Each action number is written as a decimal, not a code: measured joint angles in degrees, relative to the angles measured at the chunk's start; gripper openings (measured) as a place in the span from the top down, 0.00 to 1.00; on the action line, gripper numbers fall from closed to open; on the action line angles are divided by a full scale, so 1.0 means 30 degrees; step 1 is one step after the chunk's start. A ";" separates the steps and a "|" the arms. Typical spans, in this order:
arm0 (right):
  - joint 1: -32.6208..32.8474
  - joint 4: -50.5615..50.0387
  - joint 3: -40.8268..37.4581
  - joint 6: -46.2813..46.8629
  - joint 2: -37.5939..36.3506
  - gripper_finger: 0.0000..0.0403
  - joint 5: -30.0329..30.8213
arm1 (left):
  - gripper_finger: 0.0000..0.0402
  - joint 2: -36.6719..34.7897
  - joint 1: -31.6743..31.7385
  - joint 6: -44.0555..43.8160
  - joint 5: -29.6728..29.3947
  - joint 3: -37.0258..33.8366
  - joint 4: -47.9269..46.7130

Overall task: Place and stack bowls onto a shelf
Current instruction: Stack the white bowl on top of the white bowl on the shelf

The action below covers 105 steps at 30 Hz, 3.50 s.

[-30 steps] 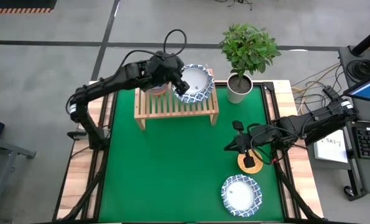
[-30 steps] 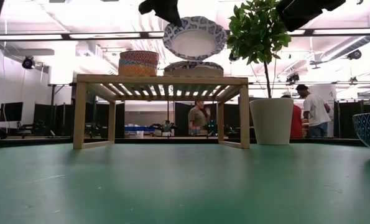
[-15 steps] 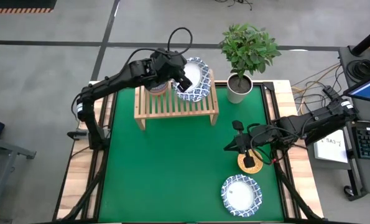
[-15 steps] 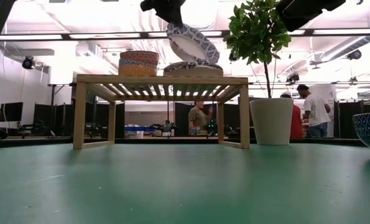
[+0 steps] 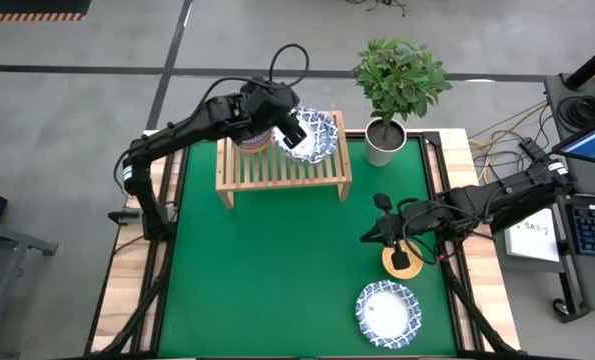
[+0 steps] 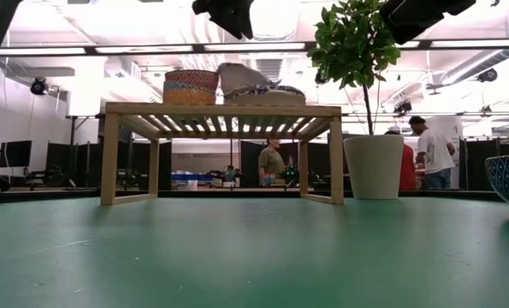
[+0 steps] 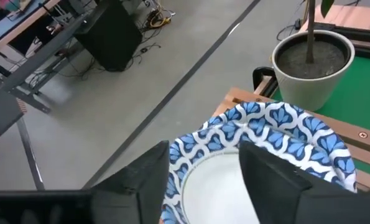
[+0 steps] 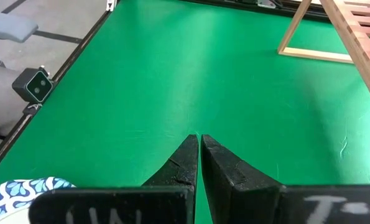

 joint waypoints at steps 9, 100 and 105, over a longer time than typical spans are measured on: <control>-0.0005 0.0007 -0.0240 -0.0007 0.0000 0.98 0.0007 | 0.49 -0.0124 -0.0821 0.2915 0.1443 -0.0007 -0.3384; -0.0707 0.3964 -0.0411 0.0116 0.2084 0.98 0.5508 | 0.91 -0.5504 -0.6116 -0.0029 0.0984 -0.8319 0.1351; -0.2223 0.4594 0.0916 -0.0692 0.3561 0.98 0.5505 | 0.91 -0.8782 -0.7818 0.0067 0.1001 -1.3830 0.6381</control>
